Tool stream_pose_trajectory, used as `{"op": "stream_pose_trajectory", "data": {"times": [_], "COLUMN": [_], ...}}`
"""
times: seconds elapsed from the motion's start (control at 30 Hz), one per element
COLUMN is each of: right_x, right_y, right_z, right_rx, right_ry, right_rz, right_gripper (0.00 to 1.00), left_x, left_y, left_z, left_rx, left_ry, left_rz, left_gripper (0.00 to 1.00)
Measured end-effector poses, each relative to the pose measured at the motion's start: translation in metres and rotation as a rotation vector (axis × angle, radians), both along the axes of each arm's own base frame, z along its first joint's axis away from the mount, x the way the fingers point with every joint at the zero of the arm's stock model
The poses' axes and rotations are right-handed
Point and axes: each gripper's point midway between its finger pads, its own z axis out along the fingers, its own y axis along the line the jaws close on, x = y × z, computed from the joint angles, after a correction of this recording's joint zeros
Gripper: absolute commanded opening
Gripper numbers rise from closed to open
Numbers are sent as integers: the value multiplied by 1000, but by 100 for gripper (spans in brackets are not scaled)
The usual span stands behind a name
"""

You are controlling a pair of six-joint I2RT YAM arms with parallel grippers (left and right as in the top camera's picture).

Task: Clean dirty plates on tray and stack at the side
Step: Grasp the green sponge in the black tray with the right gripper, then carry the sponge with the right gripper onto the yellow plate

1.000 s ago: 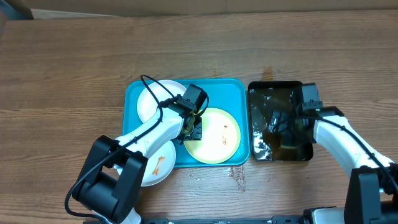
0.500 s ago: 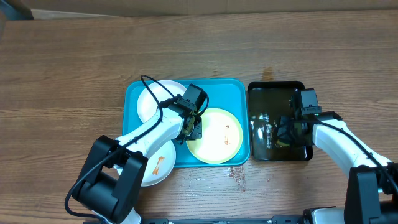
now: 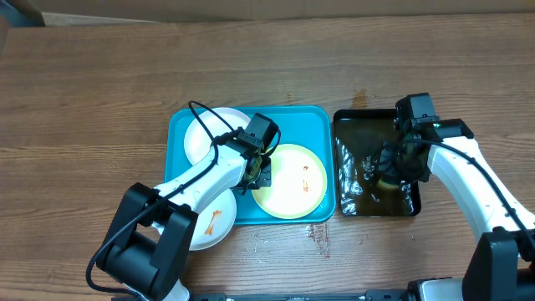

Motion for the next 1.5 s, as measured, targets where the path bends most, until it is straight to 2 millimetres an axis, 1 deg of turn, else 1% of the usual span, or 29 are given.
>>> {"op": "stream_pose_trajectory", "data": {"times": [0.1, 0.17, 0.2, 0.3, 0.33, 0.37, 0.43, 0.5, 0.67, 0.77, 0.9, 1.03, 1.1, 1.2, 1.27, 1.33, 1.43, 1.5], "right_x": [-20, -17, -16, -22, -23, -21, -21, -20, -26, -25, -20, -6, -1, -1, -4, -5, 0, 6], "right_y": [6, 7, 7, 7, 7, 7, 7, 7, 10, 18, 41, 74, 96, 133, 155, 168, 180, 182], "right_z": [-1, -1, -1, -1, -1, -1, 0, 0, 0, 3, 13, 25, 30, 34, 34, 31, 31, 34], "right_rx": [37, 44, 45, 45, 45, 46, 45, 46, 60, 110, 226, 334, 368, 383, 347, 267, 144, 68], "right_ry": [83, 72, 65, 91, 94, 87, 89, 84, 110, 109, 92, 22, -19, -73, -107, -151, -237, -299], "right_rz": [3, 4, 4, 4, 2, 3, 3, 3, 3, 21, 55, 136, 206, 329, 407, 463, 511, 525], "right_gripper": [4, 4, 4, 4, 4, 4, 4, 4, 4, 4, 4, 4, 4, 4, 4, 4, 4, 4], "left_x": [0, 0, 0, 0, 0, 0, 0, 1, 3, 2, 2, 3, 3, 3, 3, 3, 4, 4], "left_y": [0, 0, 0, 0, 0, 0, 0, 0, -2, -2, -2, -2, -2, -2, -2, -3, -3, -3], "left_z": [0, 0, 0, 0, 0, -1, -1, -1, 0, 0, 0, 0, 0, 0, 1, 1, 1, 1], "left_rx": [0, -1, -1, -1, -1, 0, 0, -1, -9, -10, -10, -11, -11, -11, -11, -13, -14, -15], "left_ry": [0, 0, 0, -1, -1, 1, -1, -3, -11, -10, -10, -11, -11, -11, -12, -14, -15, -16], "left_rz": [0, 0, 0, 2, 1, 2, 2, -2, 0, 0, 0, 0, 1, 0, 1, 0, 0, 0], "left_gripper": [4, 4, 6, 17, 22, 22, 4, 4, 4, 4, 4, 4, 4, 4, 4, 4, 4, 4]}}
